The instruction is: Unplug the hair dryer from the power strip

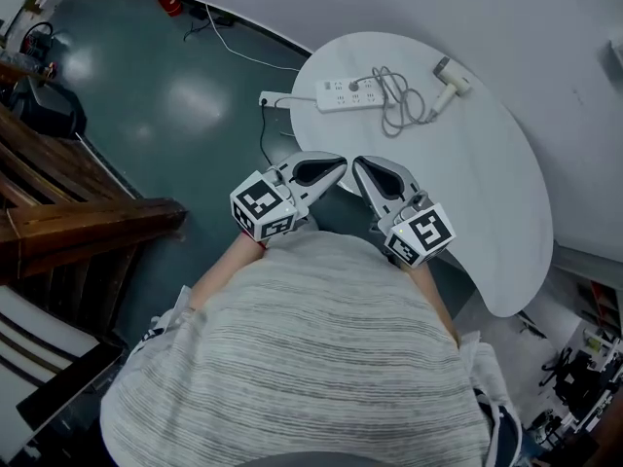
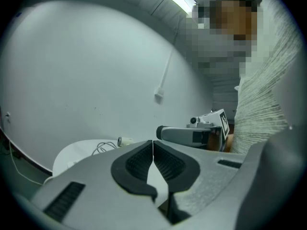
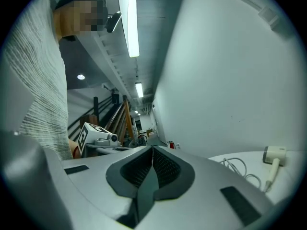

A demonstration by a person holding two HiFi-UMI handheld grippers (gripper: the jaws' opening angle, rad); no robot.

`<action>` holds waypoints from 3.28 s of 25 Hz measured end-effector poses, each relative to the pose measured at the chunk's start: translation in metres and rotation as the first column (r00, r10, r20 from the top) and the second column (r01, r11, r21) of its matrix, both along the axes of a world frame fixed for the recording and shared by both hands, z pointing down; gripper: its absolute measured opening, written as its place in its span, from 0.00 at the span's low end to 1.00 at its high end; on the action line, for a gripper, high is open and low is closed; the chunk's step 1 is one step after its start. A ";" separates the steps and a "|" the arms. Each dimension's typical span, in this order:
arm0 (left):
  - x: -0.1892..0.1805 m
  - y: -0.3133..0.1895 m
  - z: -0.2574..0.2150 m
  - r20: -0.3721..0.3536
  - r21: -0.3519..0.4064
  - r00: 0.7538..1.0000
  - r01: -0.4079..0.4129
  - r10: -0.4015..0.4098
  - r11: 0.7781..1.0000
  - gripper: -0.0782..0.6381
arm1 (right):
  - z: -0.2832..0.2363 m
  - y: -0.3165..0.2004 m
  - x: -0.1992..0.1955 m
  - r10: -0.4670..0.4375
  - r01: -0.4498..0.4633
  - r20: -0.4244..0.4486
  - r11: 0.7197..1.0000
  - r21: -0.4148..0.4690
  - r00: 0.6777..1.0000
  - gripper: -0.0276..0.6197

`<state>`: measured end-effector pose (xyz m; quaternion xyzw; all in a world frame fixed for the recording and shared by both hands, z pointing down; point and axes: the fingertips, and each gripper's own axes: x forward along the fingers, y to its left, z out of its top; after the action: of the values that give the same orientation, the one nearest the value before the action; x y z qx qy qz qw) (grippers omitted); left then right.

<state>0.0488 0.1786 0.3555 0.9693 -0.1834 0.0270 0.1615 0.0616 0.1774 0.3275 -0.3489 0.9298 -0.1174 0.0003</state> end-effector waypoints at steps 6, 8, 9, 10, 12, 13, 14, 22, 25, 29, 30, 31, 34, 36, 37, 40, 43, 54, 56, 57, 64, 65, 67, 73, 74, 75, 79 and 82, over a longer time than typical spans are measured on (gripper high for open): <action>-0.006 -0.065 0.005 0.016 -0.021 0.998 -0.059 0.060 0.998 0.12 | 0.007 -0.061 -0.003 0.080 -0.081 -0.024 0.996 -0.031 0.997 0.09; -0.008 -0.083 0.012 0.031 -0.027 0.995 -0.089 0.090 0.996 0.12 | 0.012 -0.080 -0.005 0.109 -0.110 -0.030 0.993 -0.047 0.994 0.09; -0.008 -0.092 0.015 0.040 -0.029 0.994 -0.105 0.106 0.994 0.12 | 0.016 -0.089 -0.007 0.122 -0.124 -0.035 0.991 -0.056 0.992 0.09; -0.009 -0.100 0.019 0.050 -0.029 0.991 -0.122 0.123 0.992 0.12 | 0.020 -0.098 -0.008 0.135 -0.138 -0.042 0.988 -0.063 0.990 0.09; -0.009 -0.116 0.026 0.073 -0.026 0.985 -0.156 0.157 0.987 0.12 | 0.028 -0.115 -0.009 0.165 -0.169 -0.058 0.983 -0.072 0.985 0.09; -0.010 -0.124 0.030 0.086 -0.024 0.981 -0.175 0.176 0.984 0.12 | 0.032 -0.123 -0.009 0.180 -0.185 -0.065 0.980 -0.077 0.982 0.09; -0.010 -0.129 0.033 0.097 -0.025 0.975 -0.197 0.199 0.980 0.12 | 0.035 -0.130 -0.010 0.193 -0.198 -0.071 0.977 -0.084 0.979 0.09; -0.013 -0.157 0.062 0.188 -0.023 0.916 -0.357 0.355 0.934 0.12 | 0.059 -0.167 -0.019 0.269 -0.287 -0.130 0.947 -0.148 0.954 0.09; -0.009 -0.165 0.078 0.217 -0.023 0.901 -0.379 0.375 0.925 0.12 | 0.078 -0.173 -0.014 0.281 -0.310 -0.164 0.931 -0.194 0.946 0.09; -0.004 -0.179 0.096 0.258 -0.031 0.886 -0.392 0.386 0.920 0.12 | 0.100 -0.184 -0.005 0.281 -0.329 -0.213 0.914 -0.238 0.936 0.09; -0.003 -0.183 0.101 0.265 -0.037 0.882 -0.393 0.389 0.919 0.12 | 0.106 -0.187 -0.003 0.275 -0.328 -0.226 0.912 -0.248 0.935 0.09; -0.001 -0.185 0.104 0.270 -0.045 0.880 -0.393 0.390 0.918 0.12 | 0.112 -0.189 -0.001 0.267 -0.326 -0.238 0.910 -0.258 0.934 0.09; 0.004 -0.190 0.113 0.277 -0.069 0.879 -0.384 0.388 0.921 0.12 | 0.127 -0.196 0.006 0.249 -0.321 -0.259 0.902 -0.289 0.933 0.09; 0.006 -0.190 0.120 0.290 -0.078 0.876 -0.381 0.386 0.921 0.12 | 0.135 -0.200 0.008 0.238 -0.314 -0.263 0.899 -0.305 0.935 0.09; 0.007 -0.190 0.123 0.299 -0.082 0.872 -0.380 0.387 0.921 0.12 | 0.138 -0.201 0.009 0.232 -0.311 -0.265 0.898 -0.313 0.936 0.09; 0.010 -0.193 0.135 0.329 -0.095 0.861 -0.378 0.387 0.921 0.15 | 0.148 -0.206 0.010 0.215 -0.303 -0.277 0.894 -0.329 0.936 0.09; 0.012 -0.196 0.148 0.372 -0.102 0.846 -0.372 0.382 0.923 0.25 | 0.154 -0.210 0.011 0.202 -0.296 -0.285 0.892 -0.342 0.937 0.09; 0.030 -0.221 0.186 0.569 0.010 0.765 -0.372 0.300 0.928 0.69 | 0.164 -0.214 0.019 0.192 -0.300 -0.298 0.878 -0.372 0.935 0.09; 0.034 -0.221 0.190 0.582 0.012 0.752 -0.387 0.308 0.922 0.70 | 0.166 -0.214 0.021 0.192 -0.303 -0.303 0.875 -0.378 0.933 0.09; 0.036 -0.222 0.193 0.589 0.011 0.746 -0.393 0.312 0.919 0.71 | 0.167 -0.214 0.022 0.193 -0.305 -0.306 0.873 -0.381 0.932 0.09; 0.043 -0.219 0.214 0.638 -0.027 0.692 -0.418 0.337 0.908 0.75 | 0.172 -0.213 0.026 0.185 -0.307 -0.321 0.868 -0.390 0.929 0.09; 0.044 -0.218 0.217 0.646 -0.031 0.684 -0.420 0.339 0.907 0.76 | 0.173 -0.213 0.027 0.182 -0.307 -0.324 0.867 -0.393 0.928 0.09; 0.047 -0.218 0.224 0.661 -0.037 0.669 -0.423 0.340 0.905 0.76 | 0.175 -0.212 0.028 0.179 -0.309 -0.331 0.865 -0.396 0.926 0.09; 0.049 -0.218 0.237 0.669 -0.057 0.656 -0.423 0.349 0.904 0.76 | 0.179 -0.215 0.030 0.182 -0.321 -0.350 0.861 -0.395 0.919 0.09; 0.050 -0.217 0.238 0.666 -0.060 0.656 -0.426 0.354 0.903 0.76 | 0.181 -0.215 0.030 0.177 -0.322 -0.361 0.860 -0.396 0.916 0.09; 0.051 -0.216 0.239 0.665 -0.063 0.655 -0.430 0.359 0.901 0.76 | 0.183 -0.215 0.030 0.171 -0.326 -0.375 0.857 -0.399 0.911 0.09; 0.052 -0.212 0.247 0.663 -0.062 0.652 -0.441 0.368 0.895 0.76 | 0.197 -0.216 0.031 0.140 -0.347 -0.448 0.837 -0.422 0.883 0.16; 0.053 -0.213 0.246 0.643 -0.040 0.675 -0.441 0.361 0.897 0.76 | 0.206 -0.220 0.031 0.126 -0.362 -0.486 0.826 -0.431 0.865 0.21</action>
<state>0.1019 -0.0345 0.6019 0.9259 -0.0111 0.3769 0.0222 0.0925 -0.0429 0.5336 -0.4726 0.7870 -0.2761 -0.2847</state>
